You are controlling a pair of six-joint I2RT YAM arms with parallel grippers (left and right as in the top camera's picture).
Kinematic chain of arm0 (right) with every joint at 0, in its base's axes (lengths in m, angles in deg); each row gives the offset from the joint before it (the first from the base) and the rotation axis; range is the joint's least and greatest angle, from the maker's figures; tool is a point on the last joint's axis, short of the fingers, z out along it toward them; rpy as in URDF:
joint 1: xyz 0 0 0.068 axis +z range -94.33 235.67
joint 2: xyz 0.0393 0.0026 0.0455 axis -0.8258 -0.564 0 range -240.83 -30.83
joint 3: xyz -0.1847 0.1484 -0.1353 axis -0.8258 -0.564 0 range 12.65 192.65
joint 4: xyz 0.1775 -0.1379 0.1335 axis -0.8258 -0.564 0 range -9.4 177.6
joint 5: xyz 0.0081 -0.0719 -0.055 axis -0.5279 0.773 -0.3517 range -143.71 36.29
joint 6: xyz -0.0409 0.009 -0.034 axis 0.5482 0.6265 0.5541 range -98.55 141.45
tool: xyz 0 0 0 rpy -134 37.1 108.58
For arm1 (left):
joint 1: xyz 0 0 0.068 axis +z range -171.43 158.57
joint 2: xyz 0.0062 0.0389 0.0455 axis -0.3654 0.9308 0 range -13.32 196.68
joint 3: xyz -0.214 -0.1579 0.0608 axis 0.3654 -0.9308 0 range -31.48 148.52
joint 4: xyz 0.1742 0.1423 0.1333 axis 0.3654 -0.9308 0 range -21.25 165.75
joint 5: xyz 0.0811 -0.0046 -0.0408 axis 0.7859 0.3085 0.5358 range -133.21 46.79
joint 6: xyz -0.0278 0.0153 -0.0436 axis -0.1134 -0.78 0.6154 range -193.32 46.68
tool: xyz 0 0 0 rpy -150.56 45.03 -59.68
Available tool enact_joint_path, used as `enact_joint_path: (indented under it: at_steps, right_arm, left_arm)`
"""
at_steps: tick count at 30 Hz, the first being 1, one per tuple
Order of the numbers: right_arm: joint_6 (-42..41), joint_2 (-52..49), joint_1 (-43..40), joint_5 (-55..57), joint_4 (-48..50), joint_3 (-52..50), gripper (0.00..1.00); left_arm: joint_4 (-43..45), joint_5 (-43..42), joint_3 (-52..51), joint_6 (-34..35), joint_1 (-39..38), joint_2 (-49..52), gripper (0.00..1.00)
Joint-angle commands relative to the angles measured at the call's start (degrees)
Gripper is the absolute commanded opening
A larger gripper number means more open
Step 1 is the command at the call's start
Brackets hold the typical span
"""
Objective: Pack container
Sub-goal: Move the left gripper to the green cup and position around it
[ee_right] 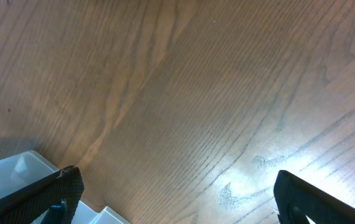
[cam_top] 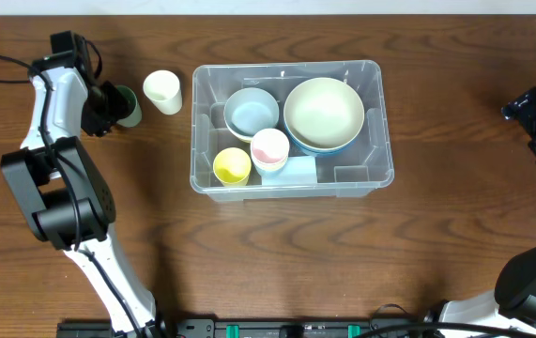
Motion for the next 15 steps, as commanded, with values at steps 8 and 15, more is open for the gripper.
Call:
enact_joint_path:
  at_steps: [8, 15]
  right_arm:
    - [0.4, 0.4, -0.5, 0.2, -0.1, 0.1, 0.99]
    - [0.3, 0.4, -0.3, 0.2, -0.1, 0.1, 0.99]
  left_arm:
    - [-2.1, 0.2, -0.4, -2.8, 0.0, -0.4, 0.05]
    - [-5.9, 0.2, -0.4, -7.9, 0.0, -6.1, 0.06]
